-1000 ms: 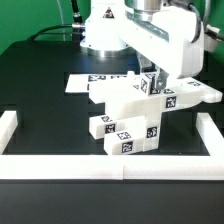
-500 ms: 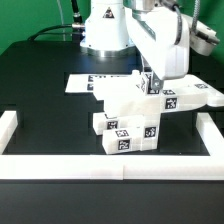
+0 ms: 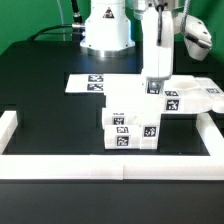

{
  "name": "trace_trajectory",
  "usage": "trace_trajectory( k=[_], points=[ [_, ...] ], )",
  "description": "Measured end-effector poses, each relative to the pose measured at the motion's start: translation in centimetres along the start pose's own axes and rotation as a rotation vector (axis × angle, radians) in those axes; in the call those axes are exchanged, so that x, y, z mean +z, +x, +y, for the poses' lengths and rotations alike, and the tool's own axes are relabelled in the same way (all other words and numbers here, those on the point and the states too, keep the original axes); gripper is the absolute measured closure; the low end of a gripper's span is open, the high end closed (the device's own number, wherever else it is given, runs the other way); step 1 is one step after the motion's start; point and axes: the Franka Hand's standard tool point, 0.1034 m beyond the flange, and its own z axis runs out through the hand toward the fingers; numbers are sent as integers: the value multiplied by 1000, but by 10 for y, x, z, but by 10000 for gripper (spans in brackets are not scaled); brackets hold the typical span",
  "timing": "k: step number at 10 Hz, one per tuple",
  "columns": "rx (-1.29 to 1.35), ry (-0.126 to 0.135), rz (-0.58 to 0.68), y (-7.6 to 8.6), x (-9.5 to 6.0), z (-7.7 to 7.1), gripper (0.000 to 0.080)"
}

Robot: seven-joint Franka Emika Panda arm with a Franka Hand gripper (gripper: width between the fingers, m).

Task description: Assemble chair

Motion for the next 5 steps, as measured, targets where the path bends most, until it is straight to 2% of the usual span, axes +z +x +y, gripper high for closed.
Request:
trace_trajectory(
  k=[1, 2, 3, 5],
  points=[
    [-24, 0, 0, 0, 0, 0, 283],
    [-46, -1, 1, 0, 0, 0, 283],
    [-107, -2, 2, 0, 0, 0, 169],
    [-235, -1, 2, -1, 0, 0, 155]
  ],
)
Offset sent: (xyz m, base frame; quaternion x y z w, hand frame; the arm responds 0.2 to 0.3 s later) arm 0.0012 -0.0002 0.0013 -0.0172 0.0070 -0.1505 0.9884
